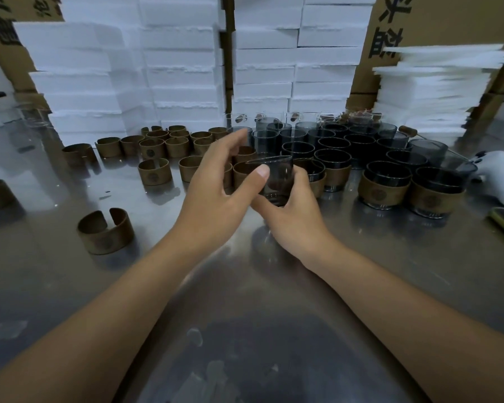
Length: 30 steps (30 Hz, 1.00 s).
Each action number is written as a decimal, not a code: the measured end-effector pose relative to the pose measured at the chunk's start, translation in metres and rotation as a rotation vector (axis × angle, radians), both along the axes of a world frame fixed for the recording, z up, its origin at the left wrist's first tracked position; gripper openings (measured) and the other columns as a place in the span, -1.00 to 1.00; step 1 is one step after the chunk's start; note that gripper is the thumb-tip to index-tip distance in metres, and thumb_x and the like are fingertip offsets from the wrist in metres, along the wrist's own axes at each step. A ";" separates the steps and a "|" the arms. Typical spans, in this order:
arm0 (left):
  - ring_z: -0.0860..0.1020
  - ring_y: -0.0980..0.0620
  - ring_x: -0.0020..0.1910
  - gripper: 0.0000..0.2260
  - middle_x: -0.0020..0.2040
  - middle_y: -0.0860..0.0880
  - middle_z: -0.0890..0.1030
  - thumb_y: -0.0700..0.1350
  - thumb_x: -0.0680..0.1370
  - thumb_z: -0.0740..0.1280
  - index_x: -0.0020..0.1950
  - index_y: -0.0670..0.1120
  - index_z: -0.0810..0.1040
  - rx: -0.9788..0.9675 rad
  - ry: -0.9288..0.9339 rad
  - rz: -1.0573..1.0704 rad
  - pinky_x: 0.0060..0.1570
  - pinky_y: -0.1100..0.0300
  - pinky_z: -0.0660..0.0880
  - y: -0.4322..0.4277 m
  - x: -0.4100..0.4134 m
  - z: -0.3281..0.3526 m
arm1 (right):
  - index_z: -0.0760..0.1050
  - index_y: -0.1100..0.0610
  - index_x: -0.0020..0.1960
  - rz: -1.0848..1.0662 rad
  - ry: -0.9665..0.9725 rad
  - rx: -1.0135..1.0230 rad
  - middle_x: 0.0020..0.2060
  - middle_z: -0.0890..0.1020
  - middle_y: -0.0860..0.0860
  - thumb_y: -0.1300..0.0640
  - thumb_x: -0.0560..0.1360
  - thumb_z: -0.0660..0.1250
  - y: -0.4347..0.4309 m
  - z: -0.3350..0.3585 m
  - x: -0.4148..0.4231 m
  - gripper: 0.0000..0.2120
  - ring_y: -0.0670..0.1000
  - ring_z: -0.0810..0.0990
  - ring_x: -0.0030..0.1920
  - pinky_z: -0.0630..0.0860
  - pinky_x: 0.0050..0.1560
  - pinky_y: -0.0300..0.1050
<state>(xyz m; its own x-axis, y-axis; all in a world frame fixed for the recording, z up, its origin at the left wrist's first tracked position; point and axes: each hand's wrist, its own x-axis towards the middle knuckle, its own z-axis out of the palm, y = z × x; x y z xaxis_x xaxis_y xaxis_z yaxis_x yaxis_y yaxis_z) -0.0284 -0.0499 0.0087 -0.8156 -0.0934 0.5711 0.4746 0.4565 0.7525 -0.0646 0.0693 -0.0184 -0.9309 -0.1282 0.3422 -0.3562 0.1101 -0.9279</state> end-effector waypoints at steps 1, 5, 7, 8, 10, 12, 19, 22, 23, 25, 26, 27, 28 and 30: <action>0.36 0.23 0.34 -0.54 0.32 0.10 0.45 0.03 0.51 0.27 0.41 0.01 0.35 -0.055 0.028 -0.001 0.30 0.38 0.27 0.003 0.003 0.001 | 0.29 0.05 0.27 -0.004 0.004 0.005 0.05 0.57 -0.08 0.09 0.41 0.49 0.000 0.000 0.000 -0.46 -0.17 0.57 0.05 0.49 0.01 -0.30; 0.36 0.26 0.30 -0.60 0.24 0.14 0.49 -0.03 0.54 0.28 0.38 0.02 0.39 -0.173 0.060 -0.017 0.23 0.51 0.22 0.007 0.009 -0.001 | 0.24 0.03 0.26 -0.023 0.010 0.005 0.11 0.53 -0.01 0.11 0.43 0.46 0.000 -0.002 -0.002 -0.47 -0.08 0.54 0.11 0.48 0.07 -0.24; 0.36 0.25 0.29 -0.62 0.22 0.15 0.50 -0.07 0.55 0.29 0.38 0.01 0.40 -0.188 0.059 -0.021 0.20 0.55 0.21 0.006 0.008 -0.002 | 0.24 0.09 0.31 -0.030 0.011 0.001 0.15 0.51 0.03 0.11 0.44 0.45 0.000 -0.002 -0.003 -0.45 -0.03 0.52 0.15 0.49 0.14 -0.14; 0.35 0.25 0.29 -0.62 0.22 0.15 0.49 -0.05 0.55 0.28 0.37 0.01 0.40 -0.189 0.057 -0.017 0.19 0.56 0.20 0.006 0.008 -0.002 | 0.23 0.10 0.33 -0.030 0.010 -0.001 0.16 0.51 0.03 0.10 0.44 0.44 0.000 -0.001 -0.002 -0.43 -0.02 0.52 0.16 0.48 0.14 -0.13; 0.35 0.25 0.29 -0.62 0.23 0.14 0.50 -0.04 0.54 0.26 0.36 0.00 0.41 -0.186 0.054 -0.013 0.19 0.56 0.20 0.006 0.007 -0.002 | 0.23 0.10 0.35 -0.029 0.011 -0.007 0.17 0.50 0.02 0.09 0.44 0.44 0.000 0.000 -0.002 -0.42 -0.03 0.51 0.17 0.47 0.12 -0.18; 0.36 0.25 0.29 -0.63 0.24 0.14 0.49 -0.05 0.55 0.26 0.36 0.00 0.41 -0.191 0.055 -0.009 0.20 0.55 0.21 0.005 0.006 -0.003 | 0.22 0.10 0.35 -0.035 0.013 -0.015 0.17 0.50 0.02 0.08 0.44 0.44 0.000 0.000 -0.001 -0.41 -0.02 0.51 0.18 0.48 0.14 -0.16; 0.36 0.29 0.27 -0.62 0.22 0.23 0.44 -0.01 0.55 0.20 0.36 0.00 0.39 -0.217 0.062 0.007 0.24 0.49 0.23 0.002 0.004 -0.003 | 0.20 0.10 0.38 -0.048 0.008 -0.046 0.16 0.53 -0.01 0.04 0.44 0.44 -0.001 0.003 0.003 -0.37 0.01 0.54 0.17 0.54 0.15 0.15; 0.36 0.22 0.33 -0.59 0.28 0.19 0.44 0.05 0.56 0.16 0.40 0.02 0.35 -0.186 0.018 -0.005 0.34 0.22 0.31 0.000 0.002 -0.004 | 0.22 0.05 0.36 -0.038 0.005 -0.045 0.11 0.54 -0.11 0.02 0.43 0.46 -0.001 0.004 0.005 -0.39 -0.10 0.56 0.13 0.56 0.11 0.17; 0.37 0.17 0.34 -0.59 0.29 0.17 0.43 0.06 0.57 0.15 0.42 0.02 0.33 -0.170 0.005 -0.013 0.35 0.12 0.33 -0.001 0.002 -0.004 | 0.24 0.04 0.35 -0.035 0.006 -0.045 0.09 0.55 -0.12 0.02 0.42 0.47 -0.001 0.004 0.006 -0.39 -0.12 0.56 0.11 0.56 0.11 0.17; 0.41 0.09 0.33 -0.60 0.30 0.16 0.43 0.04 0.60 0.15 0.44 0.02 0.31 -0.143 -0.016 -0.027 0.34 -0.01 0.36 -0.002 0.001 -0.005 | 0.25 0.05 0.34 -0.021 0.014 -0.042 0.09 0.56 -0.11 0.05 0.42 0.47 -0.001 0.004 0.006 -0.40 -0.16 0.57 0.09 0.55 0.14 0.09; 0.41 0.09 0.33 -0.60 0.30 0.15 0.43 0.03 0.62 0.15 0.45 0.02 0.30 -0.139 -0.023 -0.028 0.33 -0.03 0.37 -0.002 0.000 -0.005 | 0.25 0.05 0.34 -0.007 0.020 -0.041 0.08 0.56 -0.12 0.05 0.42 0.48 -0.001 0.004 0.006 -0.40 -0.17 0.57 0.09 0.55 0.15 0.04; 0.40 0.10 0.33 -0.61 0.30 0.15 0.42 0.02 0.63 0.16 0.46 0.01 0.29 -0.136 -0.029 -0.027 0.34 -0.02 0.37 -0.002 0.000 -0.006 | 0.25 0.05 0.33 0.011 0.025 -0.040 0.07 0.56 -0.12 0.06 0.42 0.47 -0.001 0.004 0.005 -0.40 -0.19 0.57 0.08 0.55 0.15 -0.01; 0.39 0.13 0.34 -0.60 0.30 0.15 0.42 0.02 0.63 0.16 0.46 0.01 0.29 -0.131 -0.036 -0.025 0.34 0.00 0.36 -0.002 -0.001 -0.006 | 0.25 0.06 0.34 0.032 0.032 -0.037 0.07 0.56 -0.13 0.07 0.42 0.47 0.000 0.003 0.005 -0.40 -0.21 0.57 0.07 0.55 0.13 -0.08; 0.38 0.16 0.34 -0.59 0.31 0.14 0.43 0.04 0.61 0.16 0.46 0.02 0.29 -0.118 -0.046 -0.022 0.36 0.03 0.35 -0.002 -0.001 -0.006 | 0.24 0.08 0.36 0.065 0.051 -0.017 0.08 0.56 -0.11 0.10 0.41 0.48 0.000 0.002 0.005 -0.38 -0.22 0.56 0.07 0.53 0.10 -0.23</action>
<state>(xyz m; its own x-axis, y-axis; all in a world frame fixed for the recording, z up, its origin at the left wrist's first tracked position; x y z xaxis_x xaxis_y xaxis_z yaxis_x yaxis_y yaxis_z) -0.0296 -0.0523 0.0029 -0.8423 -0.0100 0.5388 0.4515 0.5330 0.7156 -0.0598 0.0690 -0.0162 -0.9018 -0.1820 0.3919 -0.4093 0.0695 -0.9097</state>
